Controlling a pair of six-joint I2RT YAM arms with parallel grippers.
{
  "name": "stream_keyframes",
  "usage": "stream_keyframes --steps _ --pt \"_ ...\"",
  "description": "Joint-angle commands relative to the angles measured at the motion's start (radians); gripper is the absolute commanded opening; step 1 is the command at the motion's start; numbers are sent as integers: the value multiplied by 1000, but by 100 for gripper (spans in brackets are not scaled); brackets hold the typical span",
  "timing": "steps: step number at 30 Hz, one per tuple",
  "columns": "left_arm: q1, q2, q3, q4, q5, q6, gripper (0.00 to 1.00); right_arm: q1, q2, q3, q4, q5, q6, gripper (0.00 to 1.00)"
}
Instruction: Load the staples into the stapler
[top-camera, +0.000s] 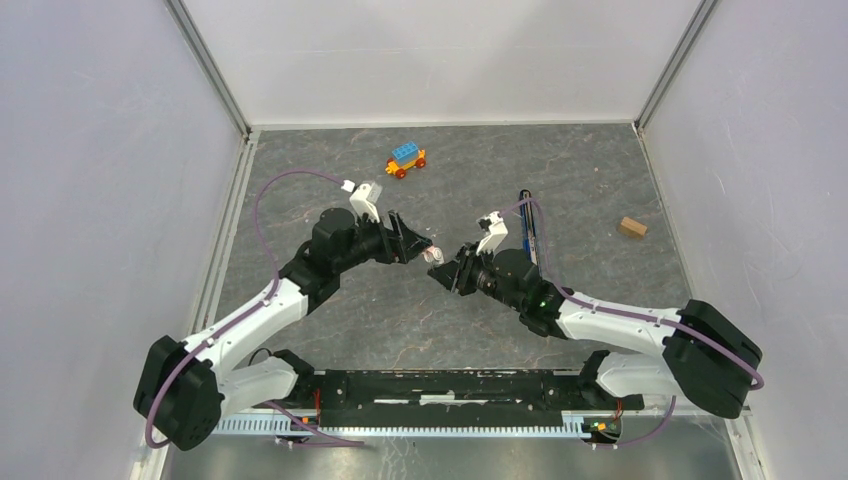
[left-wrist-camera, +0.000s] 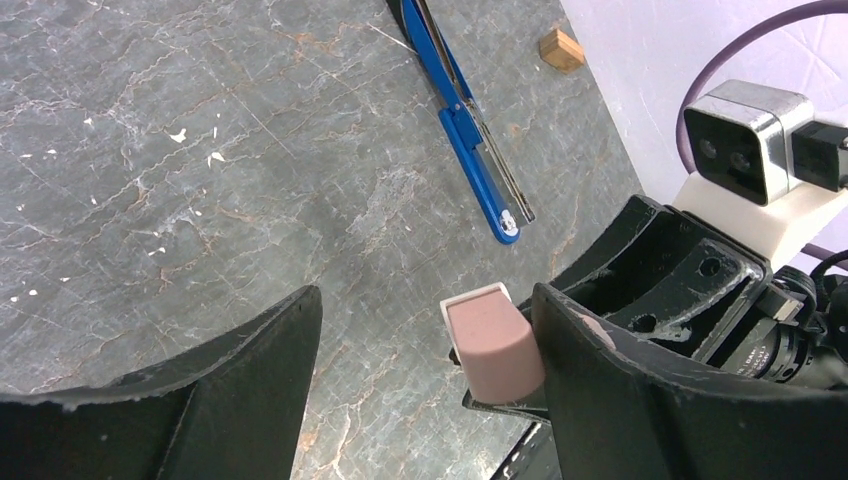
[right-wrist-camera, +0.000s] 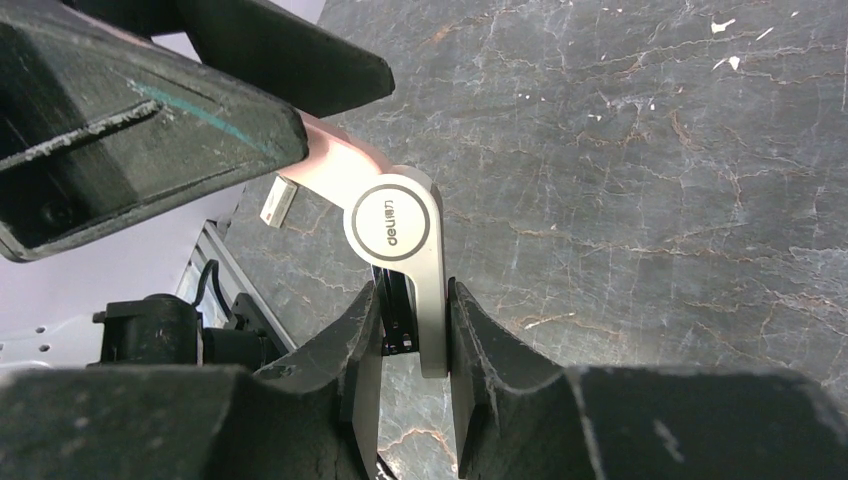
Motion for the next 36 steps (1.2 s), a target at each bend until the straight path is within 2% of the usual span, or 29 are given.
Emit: stream_keyframes --steps 1,6,13,15,19,21,24,28,31,32,33,36 --pt "-2 -22 29 -7 8 -27 83 -2 13 11 76 29 29 12" --pt "-2 -3 5 72 14 -98 80 -3 22 10 88 50 48 12" --pt "-2 53 17 119 47 -158 62 -2 20 -12 99 78 59 13" --pt "-2 61 16 119 46 -162 55 -3 21 -13 101 78 58 13" --pt "-2 67 25 89 21 -160 29 -2 28 -15 101 80 58 18" --pt "-2 69 41 60 7 -145 20 -2 30 -13 96 83 53 26" --pt "-2 82 81 -17 -27 -85 15 -2 28 -9 72 88 37 45" --pt "-1 111 146 -127 -103 22 12 -5 -6 -22 28 106 2 70" --pt "2 162 224 -252 -170 114 13 -7 -59 -50 1 124 -24 85" --pt "3 188 251 -296 -192 145 13 -8 -78 -60 -9 134 -35 94" --pt "3 219 286 -334 -223 168 14 -9 -104 -71 -23 150 -48 98" --pt "10 314 374 -424 -321 228 14 -12 -176 -88 -87 205 -76 98"
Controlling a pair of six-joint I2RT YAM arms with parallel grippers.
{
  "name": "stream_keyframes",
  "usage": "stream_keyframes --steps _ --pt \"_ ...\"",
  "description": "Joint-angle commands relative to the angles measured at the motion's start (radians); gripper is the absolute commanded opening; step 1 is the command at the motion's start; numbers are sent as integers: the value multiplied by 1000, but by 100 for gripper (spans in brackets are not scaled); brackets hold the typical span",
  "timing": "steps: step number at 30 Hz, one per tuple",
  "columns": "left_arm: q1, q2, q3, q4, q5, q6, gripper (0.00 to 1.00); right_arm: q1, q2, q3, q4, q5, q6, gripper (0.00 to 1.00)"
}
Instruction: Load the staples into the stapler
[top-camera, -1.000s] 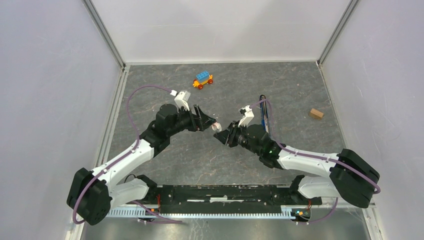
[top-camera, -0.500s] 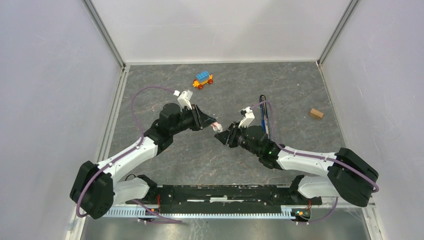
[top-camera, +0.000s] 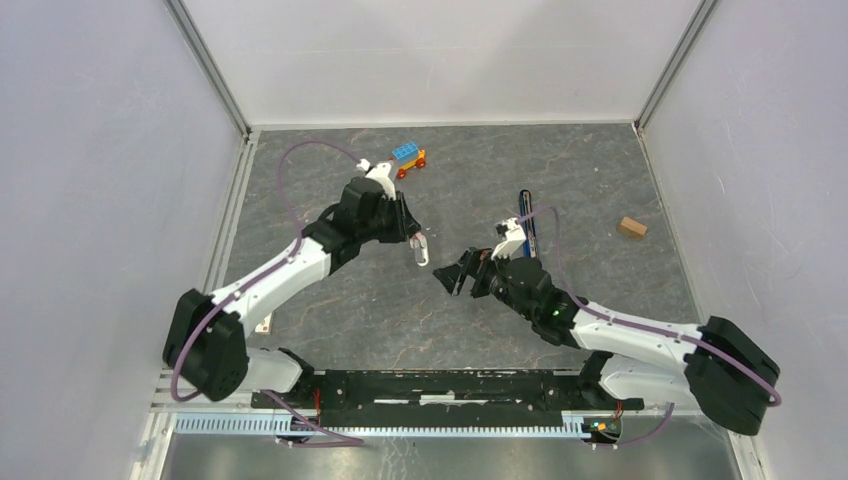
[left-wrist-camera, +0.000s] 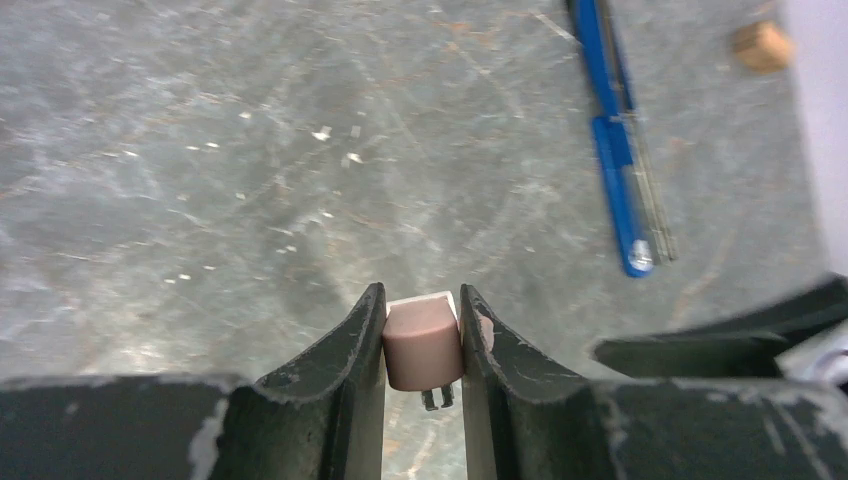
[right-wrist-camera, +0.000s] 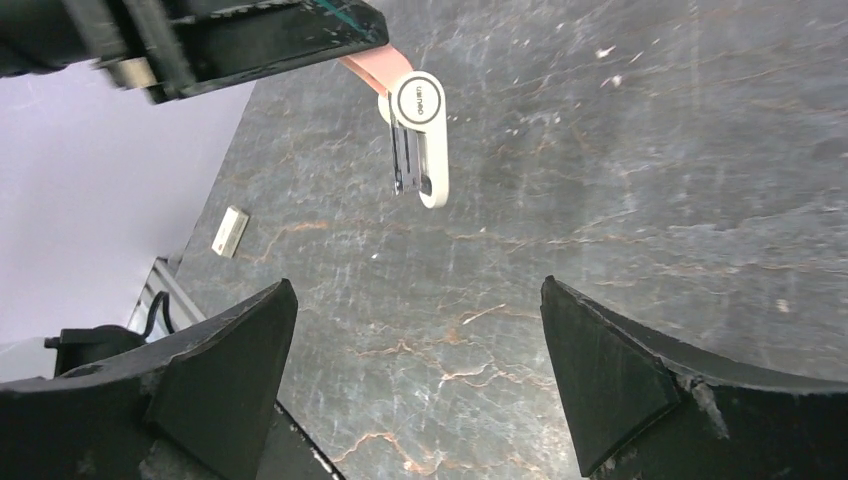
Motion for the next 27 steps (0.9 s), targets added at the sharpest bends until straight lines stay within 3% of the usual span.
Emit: stream_keyframes --steps 1,14,27 --pt "18 113 138 -158 -183 164 14 -10 -119 -29 -80 110 -70 98" --pt "69 464 400 -241 -290 -22 16 -38 -344 -44 -288 272 -198 98" --pt "76 576 456 -311 -339 -85 28 -73 -400 -50 -326 276 -213 98"
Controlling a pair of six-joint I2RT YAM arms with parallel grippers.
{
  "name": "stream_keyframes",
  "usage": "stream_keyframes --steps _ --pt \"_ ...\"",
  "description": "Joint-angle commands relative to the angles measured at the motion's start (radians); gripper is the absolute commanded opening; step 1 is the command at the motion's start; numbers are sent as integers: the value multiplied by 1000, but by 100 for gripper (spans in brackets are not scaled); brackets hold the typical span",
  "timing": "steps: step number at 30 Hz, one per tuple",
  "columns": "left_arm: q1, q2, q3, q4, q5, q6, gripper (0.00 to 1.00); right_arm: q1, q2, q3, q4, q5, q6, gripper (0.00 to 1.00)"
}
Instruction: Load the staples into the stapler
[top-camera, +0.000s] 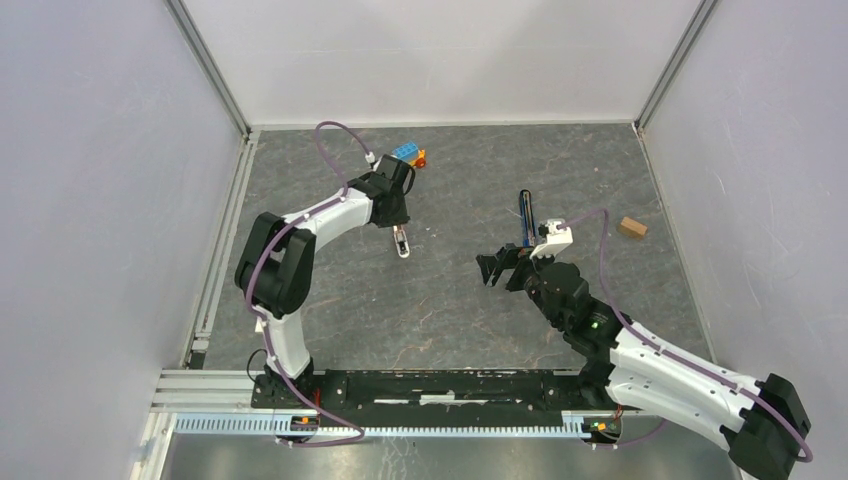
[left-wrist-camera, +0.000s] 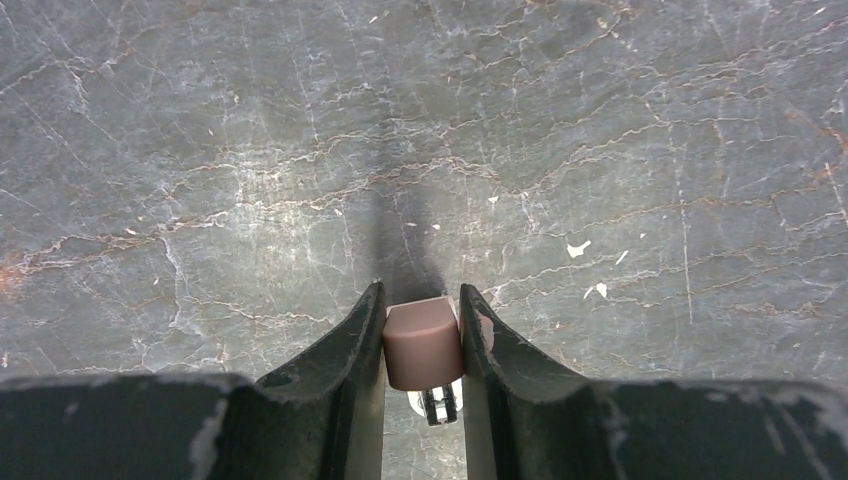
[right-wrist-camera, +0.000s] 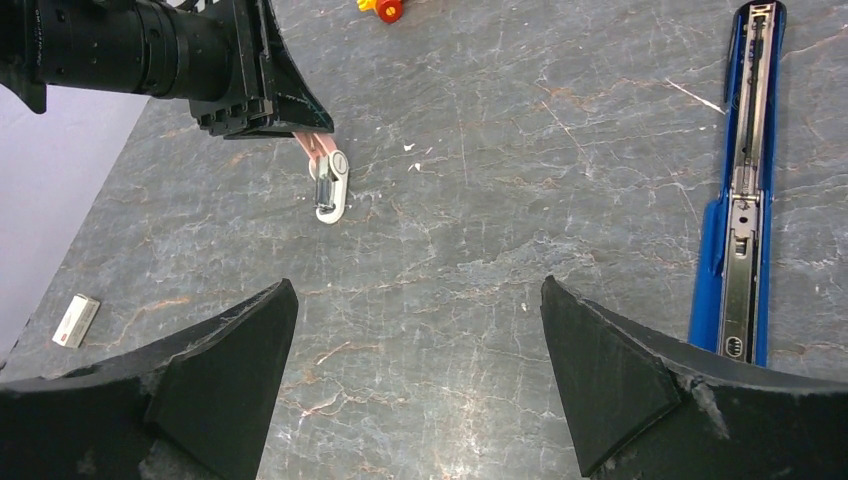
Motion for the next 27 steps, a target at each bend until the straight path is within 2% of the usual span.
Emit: stream_keyframes --steps 1,5,9,18,20,21,22,27 --pt "7 16 41 -17 -28 -58 31 -6 -18 -14 0 19 -14 98" --pt "10 18 42 -18 -28 -58 39 -9 -20 -19 2 15 -9 98" --pt "13 16 53 -25 -28 -55 55 -10 -28 -20 -1 13 -8 98" --pt "14 -85 59 -46 -87 -6 71 -12 -39 -21 -18 18 0 98" --pt "13 -133 48 -58 -130 -4 86 -11 -38 -24 -18 17 -1 98" --pt "14 -153 40 -66 -157 -5 97 -12 -39 -26 -18 18 -1 98" --pt "14 -179 30 -69 -177 -8 100 -13 -39 -27 -16 18 -1 98" --pt "29 -284 -16 -123 -248 -21 100 -12 -40 -29 -12 12 -4 98"
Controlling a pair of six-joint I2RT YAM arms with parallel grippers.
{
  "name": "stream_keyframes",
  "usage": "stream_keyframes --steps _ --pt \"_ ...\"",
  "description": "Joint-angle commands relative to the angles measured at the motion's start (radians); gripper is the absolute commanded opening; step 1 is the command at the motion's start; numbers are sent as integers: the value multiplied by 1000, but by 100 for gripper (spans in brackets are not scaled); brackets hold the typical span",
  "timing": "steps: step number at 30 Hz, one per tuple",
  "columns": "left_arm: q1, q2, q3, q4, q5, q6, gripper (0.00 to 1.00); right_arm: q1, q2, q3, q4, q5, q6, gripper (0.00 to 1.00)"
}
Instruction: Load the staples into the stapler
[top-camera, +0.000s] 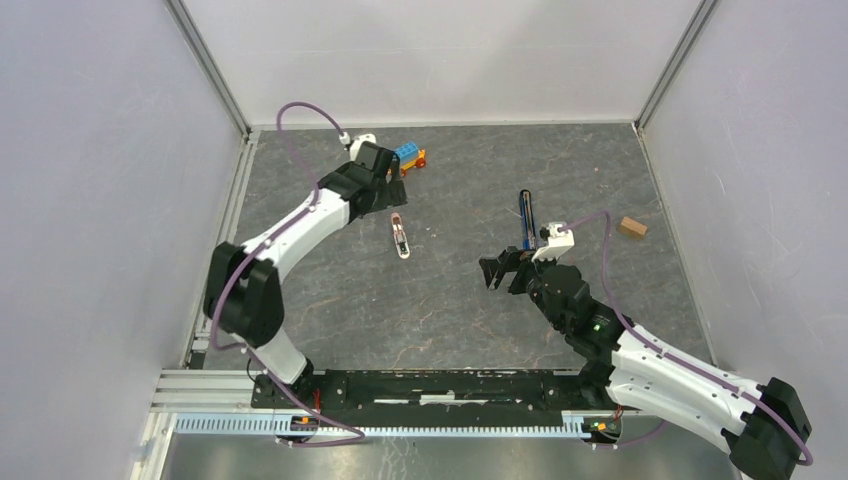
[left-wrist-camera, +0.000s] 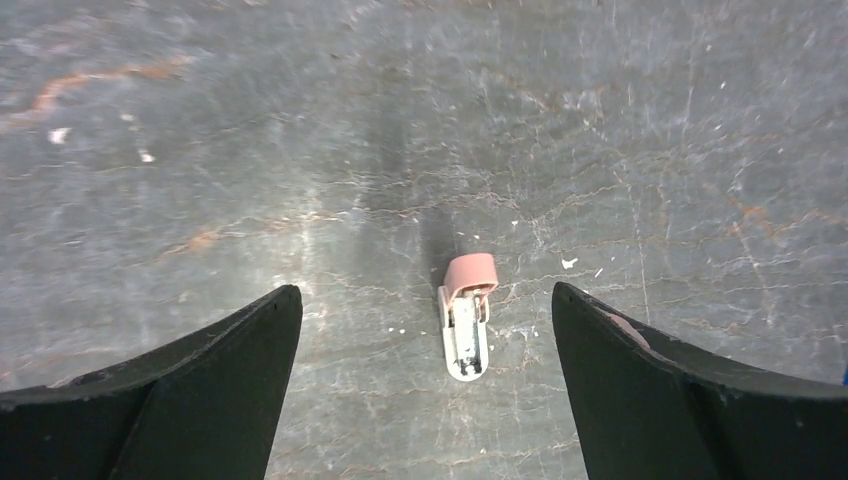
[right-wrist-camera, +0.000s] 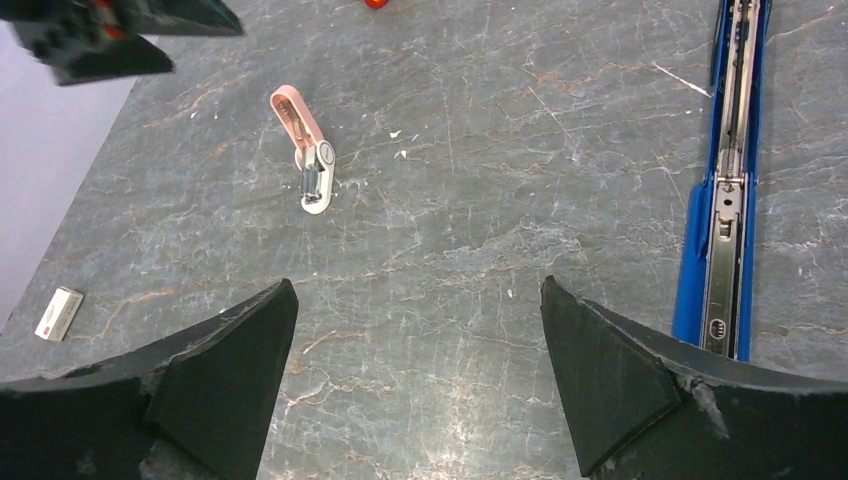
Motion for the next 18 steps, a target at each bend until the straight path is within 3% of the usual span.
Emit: stream_keyframes --steps 1,5,11,18 --pt "25 -124 -33 -68 -125 -22 100 -2 -12 -8 17 9 -4 98" --pt "104 -227 -110 -128 -128 -84 100 -3 -22 -16 22 -4 -2 98" --pt "322 -390 -283 -116 39 -51 100 -2 -45 -52 56 -12 6 98" --pt "565 -474 -413 -199 -53 -136 100 -3 -21 -20 66 -47 -9 98"
